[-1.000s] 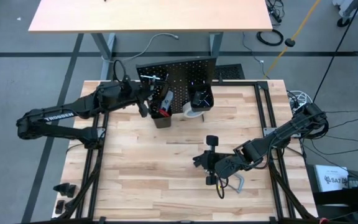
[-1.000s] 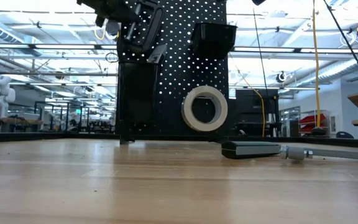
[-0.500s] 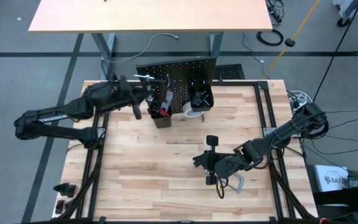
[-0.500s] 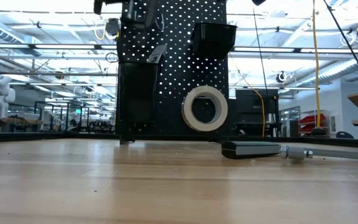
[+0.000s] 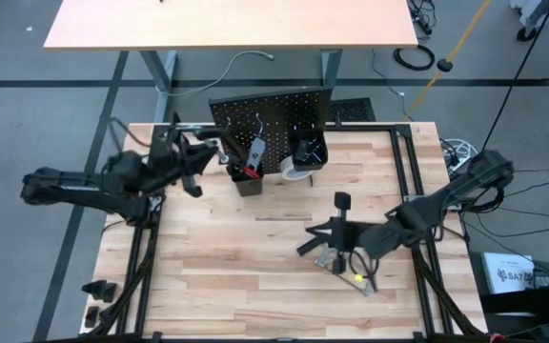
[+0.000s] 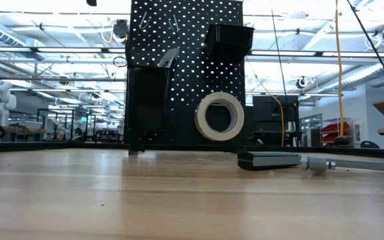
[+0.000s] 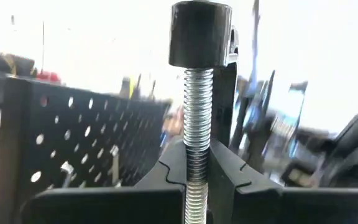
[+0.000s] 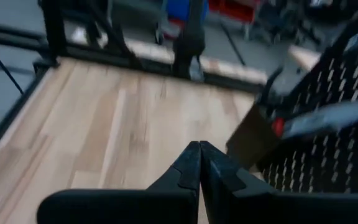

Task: Hang tools onto peg board
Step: Hang the clamp on the pegboard

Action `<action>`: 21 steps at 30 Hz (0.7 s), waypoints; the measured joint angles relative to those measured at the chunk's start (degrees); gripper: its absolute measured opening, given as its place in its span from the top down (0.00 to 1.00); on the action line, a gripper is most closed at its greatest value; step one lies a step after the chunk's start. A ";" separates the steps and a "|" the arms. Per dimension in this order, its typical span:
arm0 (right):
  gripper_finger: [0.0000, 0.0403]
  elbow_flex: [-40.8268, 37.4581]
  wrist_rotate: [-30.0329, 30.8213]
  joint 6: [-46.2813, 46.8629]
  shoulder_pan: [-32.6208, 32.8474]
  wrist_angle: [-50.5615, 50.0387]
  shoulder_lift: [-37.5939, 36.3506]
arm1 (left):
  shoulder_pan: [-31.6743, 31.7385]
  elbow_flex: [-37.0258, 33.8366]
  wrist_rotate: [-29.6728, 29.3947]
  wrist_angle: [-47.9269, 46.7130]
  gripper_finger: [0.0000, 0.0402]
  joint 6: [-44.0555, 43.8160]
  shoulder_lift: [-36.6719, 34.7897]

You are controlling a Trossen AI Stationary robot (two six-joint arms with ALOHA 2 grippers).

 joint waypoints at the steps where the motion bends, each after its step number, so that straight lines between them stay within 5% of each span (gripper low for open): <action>1: 1.00 0.00 -0.31 -2.27 -0.53 1.95 -0.50 | -0.74 -2.62 -0.14 6.31 0.94 -0.06 0.01; 4: 1.00 0.00 -1.45 -7.55 -3.38 9.65 -2.31 | -2.61 -10.11 -2.13 25.16 0.94 1.09 2.09; 8: 1.00 3.65 -13.84 -9.07 -11.07 12.82 -3.94 | -3.52 -15.13 -3.78 42.26 0.94 2.77 7.23; 14: 0.85 19.80 -30.11 -8.28 -22.95 4.74 0.71 | -3.54 -13.02 -2.54 47.69 0.94 3.46 15.04; 21: 0.56 42.77 -31.81 -6.84 -31.21 -16.38 14.22 | -3.81 -8.74 -1.29 50.40 0.94 5.99 21.17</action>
